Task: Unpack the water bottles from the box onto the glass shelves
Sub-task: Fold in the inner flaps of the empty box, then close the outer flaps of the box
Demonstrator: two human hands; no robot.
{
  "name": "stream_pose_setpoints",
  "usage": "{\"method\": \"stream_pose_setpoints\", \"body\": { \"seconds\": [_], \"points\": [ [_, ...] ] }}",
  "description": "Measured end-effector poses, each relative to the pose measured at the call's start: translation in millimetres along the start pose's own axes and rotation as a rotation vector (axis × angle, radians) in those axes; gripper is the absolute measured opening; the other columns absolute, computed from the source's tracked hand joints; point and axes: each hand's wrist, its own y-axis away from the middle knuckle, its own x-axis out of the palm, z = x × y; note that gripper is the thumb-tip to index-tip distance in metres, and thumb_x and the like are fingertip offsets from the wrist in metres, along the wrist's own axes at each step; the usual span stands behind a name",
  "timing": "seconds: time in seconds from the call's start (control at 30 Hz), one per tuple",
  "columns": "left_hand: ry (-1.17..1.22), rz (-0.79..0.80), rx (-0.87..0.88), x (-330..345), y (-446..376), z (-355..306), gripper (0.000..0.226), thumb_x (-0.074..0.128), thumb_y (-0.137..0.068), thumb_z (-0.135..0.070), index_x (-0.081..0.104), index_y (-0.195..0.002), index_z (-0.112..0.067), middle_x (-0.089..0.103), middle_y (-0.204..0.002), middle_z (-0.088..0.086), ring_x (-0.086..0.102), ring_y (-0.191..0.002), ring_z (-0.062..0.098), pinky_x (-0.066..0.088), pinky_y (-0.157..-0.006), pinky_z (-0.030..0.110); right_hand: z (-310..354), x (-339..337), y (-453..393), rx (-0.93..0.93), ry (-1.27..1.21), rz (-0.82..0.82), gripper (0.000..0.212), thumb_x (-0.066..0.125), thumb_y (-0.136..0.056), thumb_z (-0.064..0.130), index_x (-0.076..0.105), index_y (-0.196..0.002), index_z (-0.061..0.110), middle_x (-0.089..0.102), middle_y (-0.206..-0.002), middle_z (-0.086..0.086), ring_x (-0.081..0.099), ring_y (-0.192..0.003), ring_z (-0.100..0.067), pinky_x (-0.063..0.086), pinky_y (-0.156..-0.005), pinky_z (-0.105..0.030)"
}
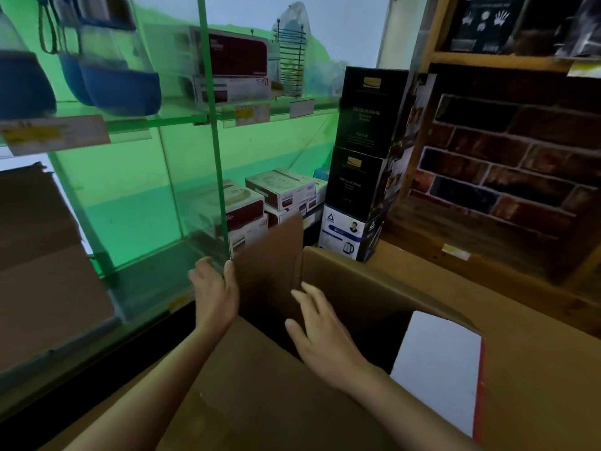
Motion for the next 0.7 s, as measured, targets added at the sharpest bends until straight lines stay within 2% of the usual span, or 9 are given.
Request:
{"method": "stream_pose_setpoints", "body": {
  "seconds": [0.1,0.17,0.23,0.33,0.43,0.53,0.57,0.63,0.7],
  "points": [
    [0.048,0.114,0.034,3.3,13.8,0.8,0.039,0.034,-0.099,-0.041,0.039,-0.119,-0.008,0.06,-0.109,0.018,0.062,-0.095,0.035,0.05,-0.084,0.046,8.1,-6.6,-3.9,-0.087,0.037,-0.126,0.05,0.035,-0.1,0.036,0.023,-0.147,0.024,0.004,-0.157,0.009,0.007,-0.144,-0.006,0.014,-0.109,-0.018],
    [-0.044,0.198,0.055,12.8,24.9,1.3,0.036,0.036,-0.099,-0.038,0.038,-0.121,-0.01,0.064,-0.105,0.014,0.063,-0.094,0.034,0.049,-0.082,0.042,9.0,-8.2,-7.0,-0.098,0.067,-0.134,0.048,0.033,-0.1,0.034,0.025,-0.146,0.023,0.006,-0.157,0.007,0.006,-0.144,-0.006,0.015,-0.111,-0.019],
    [-0.174,0.231,0.086,24.6,32.3,2.4,0.033,0.037,-0.099,-0.035,0.038,-0.12,-0.01,0.065,-0.101,0.012,0.062,-0.096,0.034,0.043,-0.076,0.036,3.5,-6.3,-10.0,-0.06,0.09,-0.065,0.049,0.03,-0.101,0.033,0.025,-0.148,0.019,0.009,-0.158,0.004,0.004,-0.146,-0.008,0.012,-0.116,-0.025],
    [-0.314,0.272,0.094,34.9,38.6,4.8,0.03,0.037,-0.099,-0.031,0.038,-0.118,-0.008,0.065,-0.102,0.014,0.062,-0.094,0.034,0.043,-0.074,0.037,-11.7,4.5,-14.5,0.012,0.121,0.084,0.05,0.026,-0.102,0.031,0.024,-0.148,0.014,0.015,-0.158,0.0,0.007,-0.147,-0.011,0.009,-0.118,-0.028],
    [-0.384,0.292,0.101,39.7,41.0,12.3,0.039,0.038,-0.099,-0.024,0.035,-0.131,-0.001,0.062,-0.115,0.016,0.061,-0.101,0.033,0.041,-0.074,0.033,-24.2,19.7,-21.2,0.068,0.128,0.207,0.05,0.024,-0.103,0.031,0.022,-0.149,0.013,0.015,-0.159,-0.002,0.008,-0.147,-0.014,0.009,-0.118,-0.03],
    [-0.411,0.323,0.108,39.9,41.7,16.6,0.044,0.038,-0.098,-0.018,0.031,-0.137,0.0,0.062,-0.117,0.015,0.061,-0.102,0.03,0.037,-0.071,0.028,-28.7,31.4,-30.8,0.1,0.136,0.286,0.051,0.022,-0.103,0.031,0.019,-0.15,0.012,0.012,-0.16,-0.003,0.006,-0.147,-0.015,0.007,-0.118,-0.031],
    [-0.411,0.349,0.124,38.5,41.5,17.4,0.042,0.039,-0.097,-0.016,0.033,-0.136,0.0,0.061,-0.119,0.015,0.06,-0.104,0.029,0.038,-0.073,0.028,-28.9,34.9,-33.5,0.112,0.136,0.309,0.051,0.023,-0.103,0.031,0.02,-0.15,0.01,0.014,-0.159,-0.004,0.009,-0.147,-0.017,0.008,-0.118,-0.032],
    [-0.427,0.425,0.205,33.6,40.9,21.4,0.039,0.04,-0.096,-0.013,0.036,-0.134,-0.003,0.055,-0.127,0.014,0.054,-0.114,0.026,0.039,-0.086,0.03,-28.7,41.4,-36.7,0.129,0.124,0.351,0.049,0.024,-0.103,0.032,0.032,-0.144,0.007,0.028,-0.153,-0.009,0.023,-0.143,-0.023,0.018,-0.117,-0.036],
    [-0.518,0.468,0.345,25.3,40.4,27.4,0.039,0.041,-0.096,-0.018,0.038,-0.134,-0.008,0.045,-0.133,0.009,0.043,-0.122,0.024,0.033,-0.099,0.03,-28.1,46.3,-35.7,0.136,0.117,0.391,0.046,0.025,-0.102,0.034,0.041,-0.137,0.009,0.039,-0.145,-0.011,0.035,-0.136,-0.026,0.029,-0.112,-0.04]
  ]
}}
